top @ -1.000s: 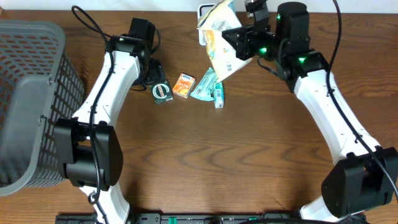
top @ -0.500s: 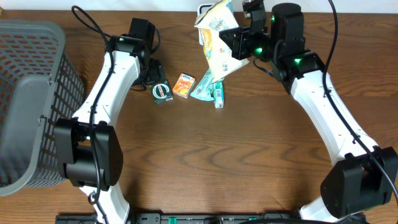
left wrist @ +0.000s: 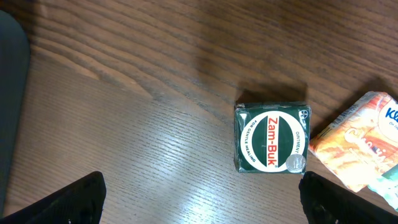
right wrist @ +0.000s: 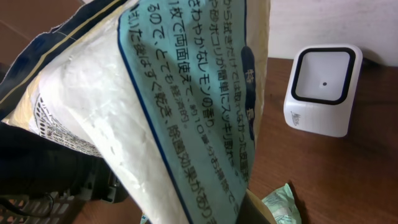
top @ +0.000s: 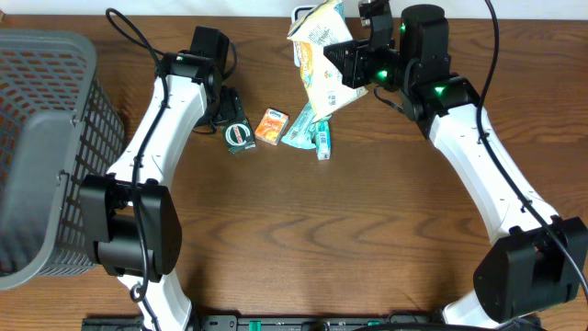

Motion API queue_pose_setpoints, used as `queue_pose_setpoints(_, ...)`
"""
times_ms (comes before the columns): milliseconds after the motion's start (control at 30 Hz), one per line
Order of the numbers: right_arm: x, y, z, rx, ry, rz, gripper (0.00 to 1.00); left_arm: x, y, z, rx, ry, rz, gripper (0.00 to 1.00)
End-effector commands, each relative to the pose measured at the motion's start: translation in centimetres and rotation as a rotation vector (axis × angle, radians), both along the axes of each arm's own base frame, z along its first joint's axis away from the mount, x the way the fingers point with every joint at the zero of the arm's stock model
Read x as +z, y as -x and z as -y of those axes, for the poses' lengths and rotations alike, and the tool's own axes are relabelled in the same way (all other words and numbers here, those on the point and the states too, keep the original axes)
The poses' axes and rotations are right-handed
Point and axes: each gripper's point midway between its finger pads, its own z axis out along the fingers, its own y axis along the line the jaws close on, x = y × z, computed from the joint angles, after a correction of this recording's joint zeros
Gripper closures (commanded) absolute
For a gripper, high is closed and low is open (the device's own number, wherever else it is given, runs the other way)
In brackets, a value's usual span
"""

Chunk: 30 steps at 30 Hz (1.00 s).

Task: Scan the item barcode
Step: 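Carry the white-and-blue pack up to the scanner with the right gripper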

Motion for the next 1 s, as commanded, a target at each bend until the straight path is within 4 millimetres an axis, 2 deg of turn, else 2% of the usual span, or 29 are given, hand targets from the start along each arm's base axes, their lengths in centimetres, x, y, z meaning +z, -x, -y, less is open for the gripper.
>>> queue_pose_setpoints(0, 1.65, 0.34, -0.39, 0.006, -0.019, 0.025, 0.99, 0.45, -0.09, -0.10, -0.007, -0.006, 0.010, 0.02)
queue_pose_setpoints(967, 1.19, 0.50, -0.28, 0.002, -0.012, 0.004, 0.99, 0.45, -0.09, -0.10, -0.007, -0.006, 0.010, 0.02)
